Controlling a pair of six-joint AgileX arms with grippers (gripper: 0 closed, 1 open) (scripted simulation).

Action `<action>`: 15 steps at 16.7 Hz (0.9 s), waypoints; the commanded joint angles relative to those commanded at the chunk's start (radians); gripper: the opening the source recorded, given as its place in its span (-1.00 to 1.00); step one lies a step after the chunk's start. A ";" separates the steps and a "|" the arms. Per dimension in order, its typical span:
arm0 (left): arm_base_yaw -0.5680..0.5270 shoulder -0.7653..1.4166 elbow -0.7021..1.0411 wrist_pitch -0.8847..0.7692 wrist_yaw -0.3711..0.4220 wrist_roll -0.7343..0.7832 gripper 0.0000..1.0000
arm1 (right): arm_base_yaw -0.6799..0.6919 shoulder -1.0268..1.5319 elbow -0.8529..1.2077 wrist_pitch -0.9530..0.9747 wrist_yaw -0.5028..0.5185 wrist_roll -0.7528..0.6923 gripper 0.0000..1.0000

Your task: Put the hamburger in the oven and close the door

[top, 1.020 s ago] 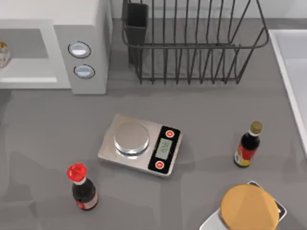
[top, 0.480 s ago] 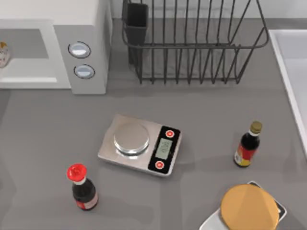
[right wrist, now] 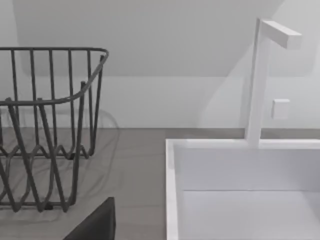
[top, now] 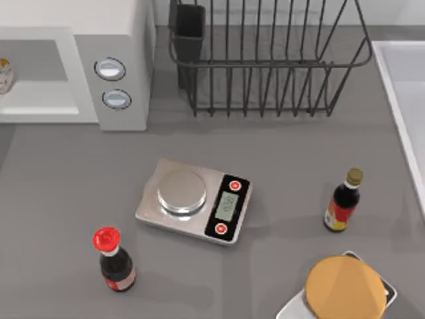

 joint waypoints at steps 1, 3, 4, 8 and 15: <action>-0.009 -0.008 -0.002 0.001 0.005 -0.006 -1.00 | 0.000 0.000 0.000 0.000 0.000 0.000 1.00; -0.007 -0.001 -0.016 0.017 0.005 -0.006 -1.00 | 0.000 0.000 0.000 0.000 0.000 0.000 1.00; -0.007 0.008 -0.035 0.039 0.005 -0.005 -1.00 | 0.000 0.000 0.000 0.000 0.000 0.000 1.00; -0.004 0.065 -0.150 0.223 0.003 0.001 -1.00 | 0.000 0.000 0.000 0.000 0.000 0.000 1.00; 0.003 0.120 -0.265 0.382 0.002 0.005 -1.00 | 0.000 0.000 0.000 0.000 0.000 0.000 1.00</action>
